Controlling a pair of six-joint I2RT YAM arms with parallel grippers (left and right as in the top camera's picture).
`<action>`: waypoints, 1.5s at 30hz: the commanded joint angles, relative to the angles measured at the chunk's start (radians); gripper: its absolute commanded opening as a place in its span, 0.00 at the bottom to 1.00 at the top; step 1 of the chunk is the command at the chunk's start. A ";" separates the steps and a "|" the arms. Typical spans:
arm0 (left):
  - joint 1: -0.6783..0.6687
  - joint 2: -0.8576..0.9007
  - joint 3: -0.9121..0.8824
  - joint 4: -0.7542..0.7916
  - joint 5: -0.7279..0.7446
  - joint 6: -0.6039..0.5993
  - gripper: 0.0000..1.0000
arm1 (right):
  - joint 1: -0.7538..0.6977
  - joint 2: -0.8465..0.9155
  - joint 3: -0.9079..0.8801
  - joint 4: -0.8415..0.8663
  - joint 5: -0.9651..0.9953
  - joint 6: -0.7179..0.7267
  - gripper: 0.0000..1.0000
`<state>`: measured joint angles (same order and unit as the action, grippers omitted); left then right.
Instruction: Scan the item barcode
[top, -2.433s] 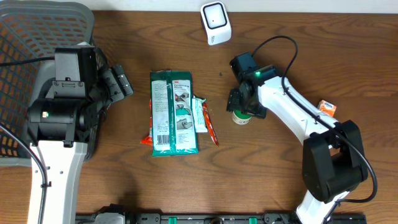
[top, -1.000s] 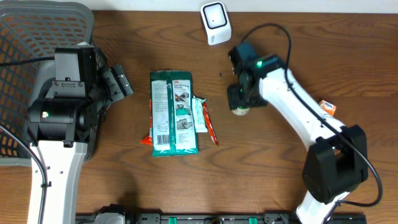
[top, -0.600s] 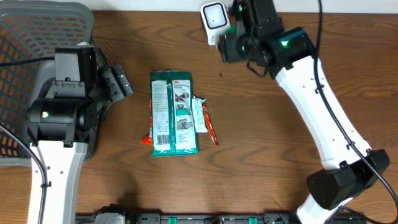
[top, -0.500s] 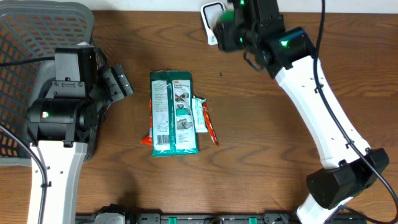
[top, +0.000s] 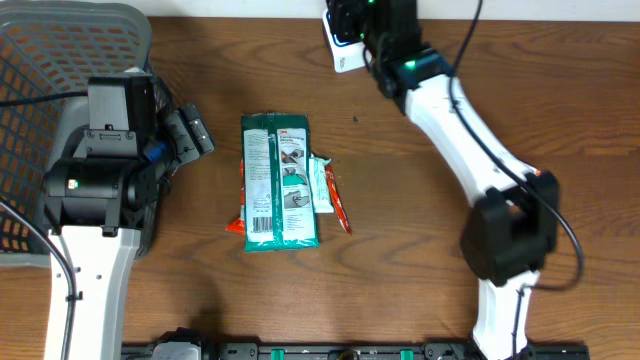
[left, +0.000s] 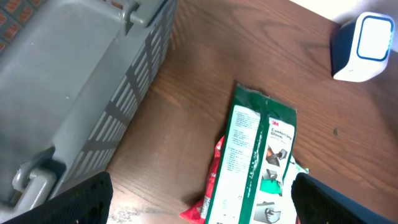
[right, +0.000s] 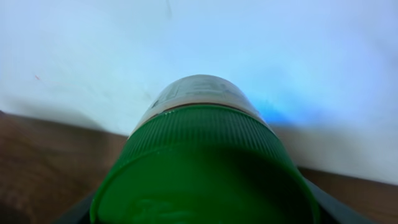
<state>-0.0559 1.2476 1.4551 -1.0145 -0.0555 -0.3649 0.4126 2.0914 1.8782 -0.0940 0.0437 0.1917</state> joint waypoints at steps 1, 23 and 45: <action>0.003 0.000 0.008 -0.002 -0.009 0.013 0.92 | -0.005 0.121 0.003 0.172 0.102 -0.014 0.14; 0.003 0.000 0.008 -0.002 -0.009 0.013 0.91 | -0.046 0.174 0.003 0.340 -0.024 -0.003 0.10; 0.003 0.000 0.008 -0.002 -0.009 0.013 0.91 | -0.167 -0.342 -0.082 -1.152 -0.023 0.026 0.02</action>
<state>-0.0559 1.2476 1.4551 -1.0153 -0.0555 -0.3649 0.2852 1.7210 1.8652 -1.2335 0.0177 0.2043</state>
